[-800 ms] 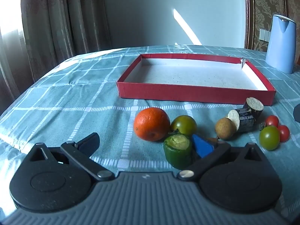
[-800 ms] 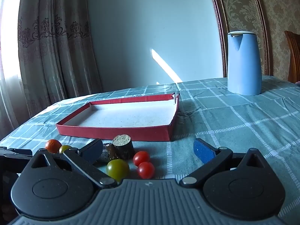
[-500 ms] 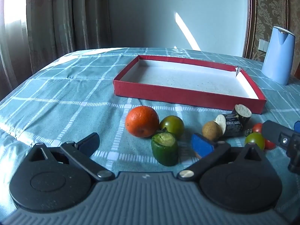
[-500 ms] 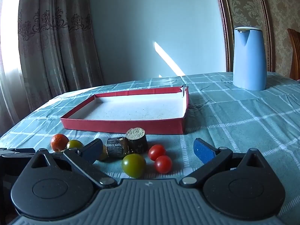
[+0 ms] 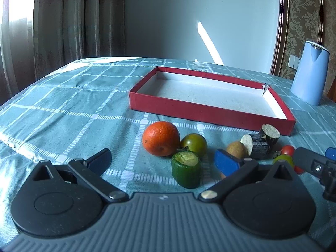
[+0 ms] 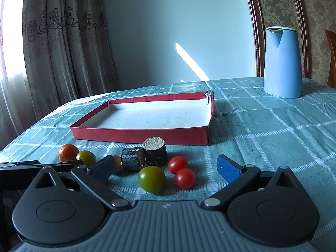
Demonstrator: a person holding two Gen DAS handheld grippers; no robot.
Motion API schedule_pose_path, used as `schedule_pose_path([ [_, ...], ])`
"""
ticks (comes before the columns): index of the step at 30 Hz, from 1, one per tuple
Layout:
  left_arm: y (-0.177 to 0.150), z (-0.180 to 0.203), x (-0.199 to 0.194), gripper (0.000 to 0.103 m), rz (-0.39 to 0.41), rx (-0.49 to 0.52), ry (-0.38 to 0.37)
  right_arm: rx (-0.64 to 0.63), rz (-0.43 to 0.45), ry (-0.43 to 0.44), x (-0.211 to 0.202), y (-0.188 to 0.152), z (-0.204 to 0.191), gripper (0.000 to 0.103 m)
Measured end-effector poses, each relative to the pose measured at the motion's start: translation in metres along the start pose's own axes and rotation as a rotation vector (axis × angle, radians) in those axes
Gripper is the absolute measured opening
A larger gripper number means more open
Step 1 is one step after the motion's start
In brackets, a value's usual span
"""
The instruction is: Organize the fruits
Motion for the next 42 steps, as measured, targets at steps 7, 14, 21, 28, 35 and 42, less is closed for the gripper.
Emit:
schedule_pose_path([
  [7,-0.0021,-0.0101,0.0032,0.103,-0.017,-0.073,-0.007,-0.008,0.009,0.019,-0.0025,-0.0027,0.0017,0.103],
  [14,-0.0045,-0.0093,0.0035,0.103,-0.015,-0.067,0.008,-0.039,0.015,0.024,-0.0025,-0.0043,-0.0044,0.103],
  [21,-0.0048,-0.0080,0.0033,0.103,-0.006,-0.050,0.009,-0.014,0.007,0.032,-0.0010,-0.0049,-0.0009,0.103],
  [28,-0.0062,-0.0065,0.0052,0.103,-0.015,-0.037,0.019,-0.014,0.012,0.039,-0.0016,-0.0048,-0.0013,0.103],
  [35,-0.0073,-0.0059,0.0071,0.103,-0.020,-0.030,0.023,-0.011,-0.004,0.044,0.0009,-0.0053,-0.0014,0.103],
  [42,-0.0082,-0.0048,0.0060,0.103,-0.010,-0.023,0.031,-0.009,-0.004,0.043,0.0007,-0.0058,-0.0011,0.103],
])
Point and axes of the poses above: each gripper's, at about its wrist camera, not at the fingertips, and x roughly the way its jaws point, z to its right, y to its top, the point moved 5 cm from there along x, roughly the way its jaws point, and after that the axes turned 6 degrees about -x, right-handed, at the moved point
